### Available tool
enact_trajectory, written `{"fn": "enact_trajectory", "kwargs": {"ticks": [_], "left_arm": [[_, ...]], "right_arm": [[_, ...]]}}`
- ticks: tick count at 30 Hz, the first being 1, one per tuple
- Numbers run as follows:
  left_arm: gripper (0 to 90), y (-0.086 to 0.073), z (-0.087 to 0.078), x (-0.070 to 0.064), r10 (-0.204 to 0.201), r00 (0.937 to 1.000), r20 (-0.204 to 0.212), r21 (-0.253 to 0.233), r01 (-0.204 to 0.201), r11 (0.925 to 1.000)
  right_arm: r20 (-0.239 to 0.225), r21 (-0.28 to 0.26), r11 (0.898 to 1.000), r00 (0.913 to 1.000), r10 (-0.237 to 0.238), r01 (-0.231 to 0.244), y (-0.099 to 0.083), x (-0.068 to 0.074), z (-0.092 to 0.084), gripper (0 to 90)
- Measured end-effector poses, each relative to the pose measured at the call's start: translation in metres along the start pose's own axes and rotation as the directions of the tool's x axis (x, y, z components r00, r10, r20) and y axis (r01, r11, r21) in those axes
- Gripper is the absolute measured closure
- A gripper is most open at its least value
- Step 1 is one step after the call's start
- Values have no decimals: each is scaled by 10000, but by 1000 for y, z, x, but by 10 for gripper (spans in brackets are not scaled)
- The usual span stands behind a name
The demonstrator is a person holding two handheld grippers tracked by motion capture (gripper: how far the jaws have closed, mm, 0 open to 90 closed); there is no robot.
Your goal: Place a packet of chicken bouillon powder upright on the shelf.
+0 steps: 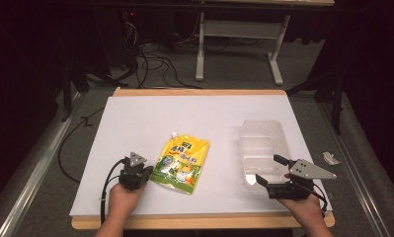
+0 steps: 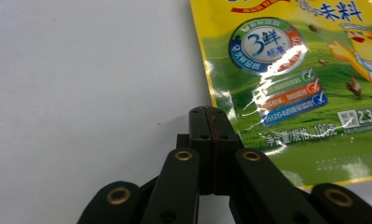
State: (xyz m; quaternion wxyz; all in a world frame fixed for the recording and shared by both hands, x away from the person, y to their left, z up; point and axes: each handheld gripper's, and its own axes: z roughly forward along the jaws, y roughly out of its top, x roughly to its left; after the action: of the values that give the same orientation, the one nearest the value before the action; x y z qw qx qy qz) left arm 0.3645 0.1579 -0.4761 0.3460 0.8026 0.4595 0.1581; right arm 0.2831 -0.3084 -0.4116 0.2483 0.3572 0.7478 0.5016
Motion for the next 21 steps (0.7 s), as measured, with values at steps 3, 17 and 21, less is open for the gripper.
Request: {"fn": "enact_trajectory", "kwargs": {"ticks": [3,17,21], "left_arm": [[900,-1,-1,-5,178,9995,269,35,-179,9998],[900,-2,-1,-49,1586,9781,1346,222,-1630,9864],[900,0,0,-53,1565,9769,1458,245,-1617,9865]], "right_arm": [[10,4,10000,10000,-12,12,0,0,0,76],[14,-6,10000,10000,54,-54,-1,0,0,88],[13,14,10000,10000,8,-8,-1,0,0,91]]}}
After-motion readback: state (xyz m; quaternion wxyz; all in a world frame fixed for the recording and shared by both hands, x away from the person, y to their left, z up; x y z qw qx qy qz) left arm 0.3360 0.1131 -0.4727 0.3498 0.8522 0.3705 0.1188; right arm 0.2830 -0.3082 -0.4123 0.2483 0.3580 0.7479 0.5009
